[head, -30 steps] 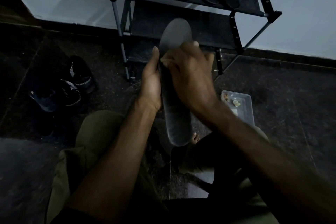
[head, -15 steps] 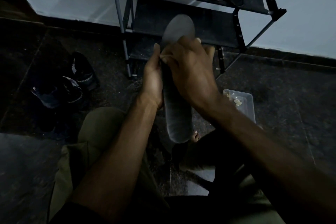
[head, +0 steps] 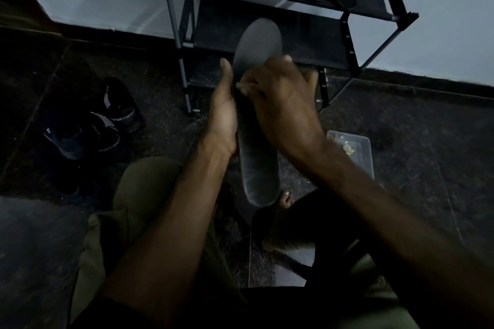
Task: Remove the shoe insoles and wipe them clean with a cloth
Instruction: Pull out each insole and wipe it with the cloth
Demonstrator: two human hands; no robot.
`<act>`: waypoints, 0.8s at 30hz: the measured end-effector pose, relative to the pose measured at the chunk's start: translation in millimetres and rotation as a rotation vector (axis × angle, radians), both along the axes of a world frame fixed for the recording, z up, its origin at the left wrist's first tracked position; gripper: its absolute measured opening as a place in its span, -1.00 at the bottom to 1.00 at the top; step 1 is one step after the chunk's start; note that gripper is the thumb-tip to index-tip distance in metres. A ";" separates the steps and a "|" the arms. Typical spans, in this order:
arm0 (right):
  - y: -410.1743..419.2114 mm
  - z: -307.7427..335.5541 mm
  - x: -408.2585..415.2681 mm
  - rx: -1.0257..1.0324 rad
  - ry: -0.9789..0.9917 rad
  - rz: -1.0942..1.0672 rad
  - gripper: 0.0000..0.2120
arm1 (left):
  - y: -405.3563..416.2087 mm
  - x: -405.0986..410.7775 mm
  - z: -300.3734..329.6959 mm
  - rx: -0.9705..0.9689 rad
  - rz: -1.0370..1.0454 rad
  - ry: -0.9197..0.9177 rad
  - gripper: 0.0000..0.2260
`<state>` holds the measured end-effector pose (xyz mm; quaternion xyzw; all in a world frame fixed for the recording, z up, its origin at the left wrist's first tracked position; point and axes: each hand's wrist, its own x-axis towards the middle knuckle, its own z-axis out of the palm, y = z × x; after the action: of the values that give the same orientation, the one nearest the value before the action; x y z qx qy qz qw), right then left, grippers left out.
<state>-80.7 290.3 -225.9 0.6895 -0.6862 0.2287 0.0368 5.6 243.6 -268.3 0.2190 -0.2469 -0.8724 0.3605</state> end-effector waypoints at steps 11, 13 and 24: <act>-14.3 -0.1 -25.0 -0.092 0.091 -0.107 -0.80 | 3.7 -10.3 -0.1 0.005 -0.020 0.025 -0.41; -19.9 -2.0 -30.5 -0.026 -0.003 -0.087 -0.84 | 4.2 -9.9 1.7 -0.016 -0.020 0.060 -0.43; -22.7 18.9 -64.6 -0.163 -0.681 -0.169 -0.87 | -2.2 -5.9 -1.8 -0.009 -0.040 0.185 -0.44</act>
<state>-145.4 267.6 -207.0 0.5096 -0.6932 0.4953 -0.1204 -0.3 241.4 -270.2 0.1309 -0.2206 -0.8949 0.3652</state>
